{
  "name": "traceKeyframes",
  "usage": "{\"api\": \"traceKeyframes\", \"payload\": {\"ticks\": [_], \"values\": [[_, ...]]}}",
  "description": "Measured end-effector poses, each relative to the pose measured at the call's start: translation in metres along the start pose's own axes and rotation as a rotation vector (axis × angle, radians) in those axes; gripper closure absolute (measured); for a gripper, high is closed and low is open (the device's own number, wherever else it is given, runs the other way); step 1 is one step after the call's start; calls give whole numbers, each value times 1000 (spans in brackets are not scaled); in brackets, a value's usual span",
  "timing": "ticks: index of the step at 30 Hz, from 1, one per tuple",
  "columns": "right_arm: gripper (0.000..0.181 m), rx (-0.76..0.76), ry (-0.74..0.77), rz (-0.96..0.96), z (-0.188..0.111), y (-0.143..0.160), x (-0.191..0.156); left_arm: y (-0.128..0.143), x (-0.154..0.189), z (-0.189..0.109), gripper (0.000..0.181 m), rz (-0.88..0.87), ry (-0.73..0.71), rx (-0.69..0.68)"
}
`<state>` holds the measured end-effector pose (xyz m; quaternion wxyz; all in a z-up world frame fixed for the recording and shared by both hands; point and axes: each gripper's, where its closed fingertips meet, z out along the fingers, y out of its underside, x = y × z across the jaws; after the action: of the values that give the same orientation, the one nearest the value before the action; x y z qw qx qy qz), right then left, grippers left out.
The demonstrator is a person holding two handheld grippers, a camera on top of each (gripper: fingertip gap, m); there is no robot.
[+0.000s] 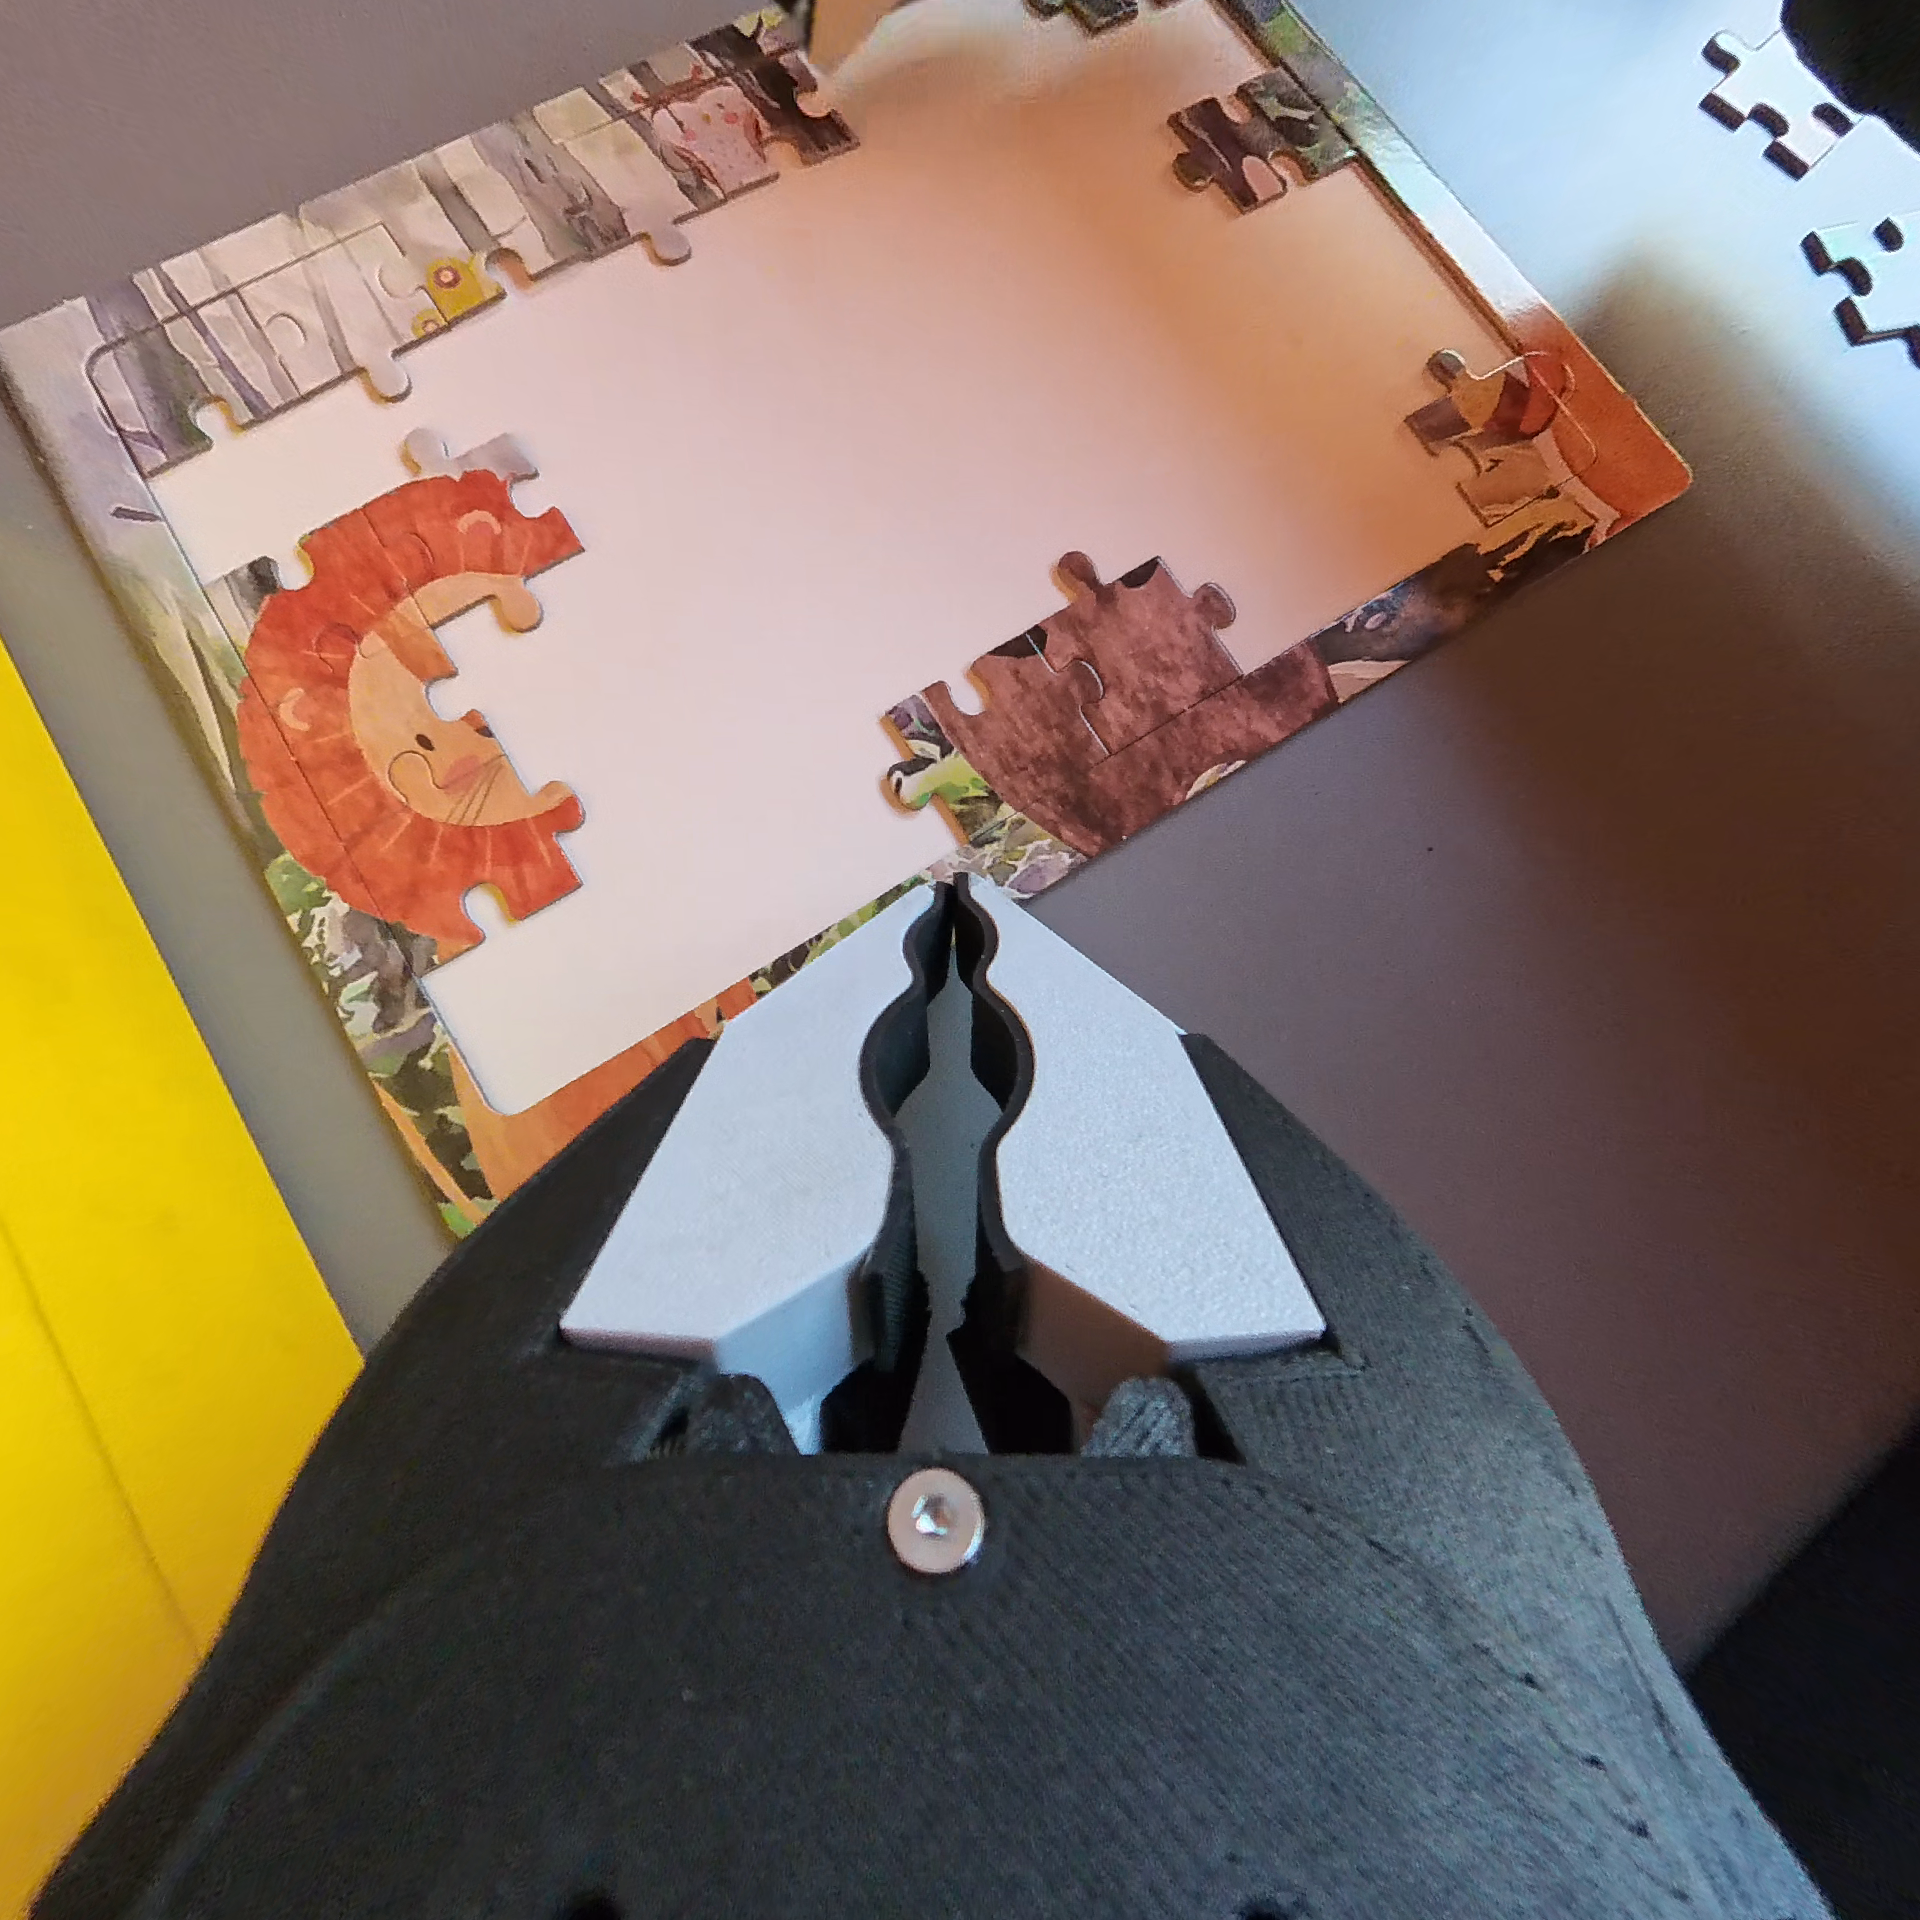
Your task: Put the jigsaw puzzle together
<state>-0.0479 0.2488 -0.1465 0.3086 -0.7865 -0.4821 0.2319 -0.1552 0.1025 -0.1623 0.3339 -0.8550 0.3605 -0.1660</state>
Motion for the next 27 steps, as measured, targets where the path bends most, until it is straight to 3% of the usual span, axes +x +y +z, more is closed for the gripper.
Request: {"api": "traceKeyframes", "payload": {"ticks": [3, 5, 13, 19, 27], "values": [[169, 70, 18, -16, 1, -27, -6, 1, 0, 1, 181, 2, -2, 0], [174, 28, 46, -10, 12, -33, -6, 0, 0, 1, 181, 11, -8, 0], [181, -85, 67, -14, 48, -32, -7, 2, 3, 0, 181, 9, -4, 2], [181, -90, 23, -15, 53, -33, -14, 2, 3, -1, 181, 21, -11, 0], [181, -123, 73, -133, 53, -32, -16, 2, 3, 0, 181, 25, -12, -3]]}}
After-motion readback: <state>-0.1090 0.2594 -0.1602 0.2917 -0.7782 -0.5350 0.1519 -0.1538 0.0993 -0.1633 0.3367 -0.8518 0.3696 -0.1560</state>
